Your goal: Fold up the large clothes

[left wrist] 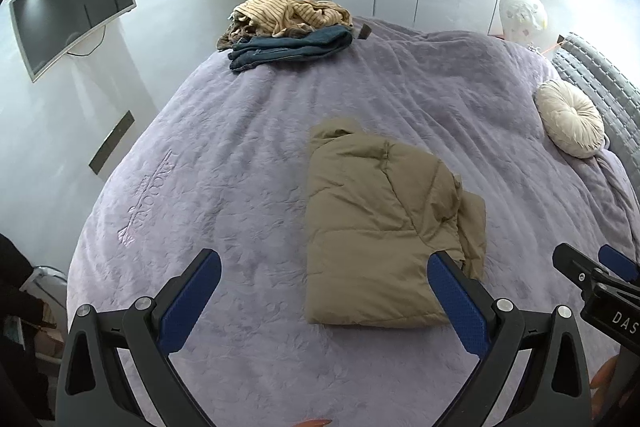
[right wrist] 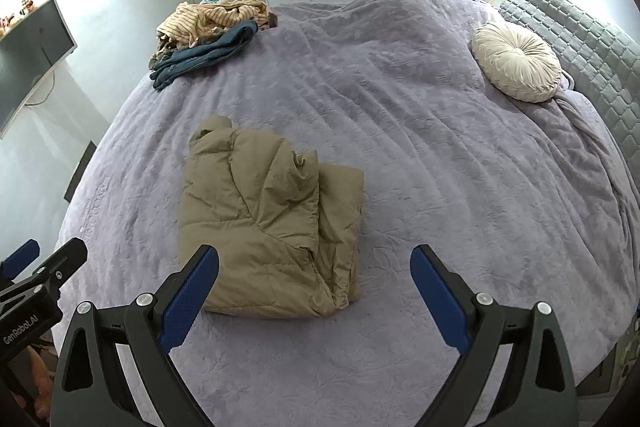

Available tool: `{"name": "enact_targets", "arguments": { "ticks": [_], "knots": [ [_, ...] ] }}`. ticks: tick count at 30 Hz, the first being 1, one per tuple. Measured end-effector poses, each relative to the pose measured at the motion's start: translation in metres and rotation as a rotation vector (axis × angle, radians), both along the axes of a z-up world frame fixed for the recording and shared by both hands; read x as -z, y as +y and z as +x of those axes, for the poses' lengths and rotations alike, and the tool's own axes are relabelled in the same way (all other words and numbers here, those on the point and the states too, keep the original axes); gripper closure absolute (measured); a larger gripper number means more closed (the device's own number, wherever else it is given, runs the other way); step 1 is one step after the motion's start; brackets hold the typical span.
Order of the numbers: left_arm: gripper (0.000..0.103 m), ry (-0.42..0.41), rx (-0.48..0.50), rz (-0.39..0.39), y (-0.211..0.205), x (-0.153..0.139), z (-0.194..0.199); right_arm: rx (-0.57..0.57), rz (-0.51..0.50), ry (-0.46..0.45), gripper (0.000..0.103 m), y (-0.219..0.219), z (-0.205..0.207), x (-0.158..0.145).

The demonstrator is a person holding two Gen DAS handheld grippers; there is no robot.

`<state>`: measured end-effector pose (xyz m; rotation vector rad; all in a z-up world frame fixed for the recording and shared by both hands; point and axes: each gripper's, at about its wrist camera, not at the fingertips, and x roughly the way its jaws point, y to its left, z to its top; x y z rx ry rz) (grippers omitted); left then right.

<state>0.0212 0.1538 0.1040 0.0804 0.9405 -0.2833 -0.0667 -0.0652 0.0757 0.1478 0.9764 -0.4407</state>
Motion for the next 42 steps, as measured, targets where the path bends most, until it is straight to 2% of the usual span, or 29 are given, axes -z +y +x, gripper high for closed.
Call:
{"name": "enact_targets", "arguments": {
  "ticks": [42],
  "knots": [
    [0.000, 0.029, 0.002, 0.009, -0.0026, 0.0043, -0.0064, -0.013, 0.015, 0.017, 0.006, 0.0038, -0.0011, 0.0054]
  ]
}}
